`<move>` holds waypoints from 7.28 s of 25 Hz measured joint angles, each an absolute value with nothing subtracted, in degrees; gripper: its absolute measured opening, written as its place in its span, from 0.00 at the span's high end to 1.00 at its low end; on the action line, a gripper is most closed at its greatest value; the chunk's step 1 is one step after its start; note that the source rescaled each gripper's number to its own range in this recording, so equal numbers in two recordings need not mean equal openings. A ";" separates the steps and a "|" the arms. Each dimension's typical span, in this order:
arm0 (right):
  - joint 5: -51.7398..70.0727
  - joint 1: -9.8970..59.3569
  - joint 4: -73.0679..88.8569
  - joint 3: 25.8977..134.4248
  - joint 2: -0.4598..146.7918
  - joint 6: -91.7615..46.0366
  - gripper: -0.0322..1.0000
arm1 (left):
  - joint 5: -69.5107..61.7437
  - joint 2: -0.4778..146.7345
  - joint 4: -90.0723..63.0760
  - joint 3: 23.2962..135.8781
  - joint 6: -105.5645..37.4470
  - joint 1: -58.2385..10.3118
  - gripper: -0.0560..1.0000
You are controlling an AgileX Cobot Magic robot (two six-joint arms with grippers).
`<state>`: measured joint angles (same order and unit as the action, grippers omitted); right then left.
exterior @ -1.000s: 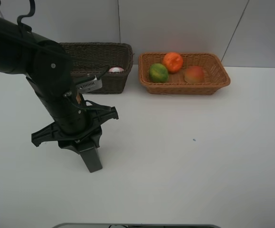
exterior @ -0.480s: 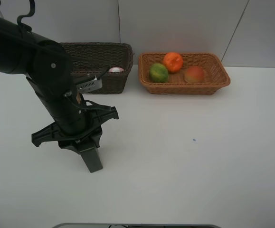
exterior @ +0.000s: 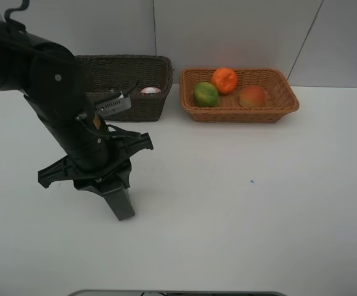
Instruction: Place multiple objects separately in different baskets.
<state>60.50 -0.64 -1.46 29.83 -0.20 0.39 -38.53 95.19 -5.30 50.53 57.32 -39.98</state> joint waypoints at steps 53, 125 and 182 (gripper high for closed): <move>60.50 -0.64 -1.46 29.83 -0.20 0.39 0.00 | -19.12 119.23 16.49 81.91 33.87 -20.15 0.53; 60.50 -0.64 -1.46 29.83 -0.20 0.39 0.00 | -66.59 14.55 6.41 45.12 6.59 -20.88 0.00; 60.50 -0.64 -1.46 29.83 -0.20 0.39 0.00 | -61.15 -0.42 -0.63 28.86 1.91 -20.88 0.00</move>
<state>60.50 -0.64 -1.46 29.83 -0.20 0.39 -61.15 -0.42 -0.63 28.86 1.91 -20.88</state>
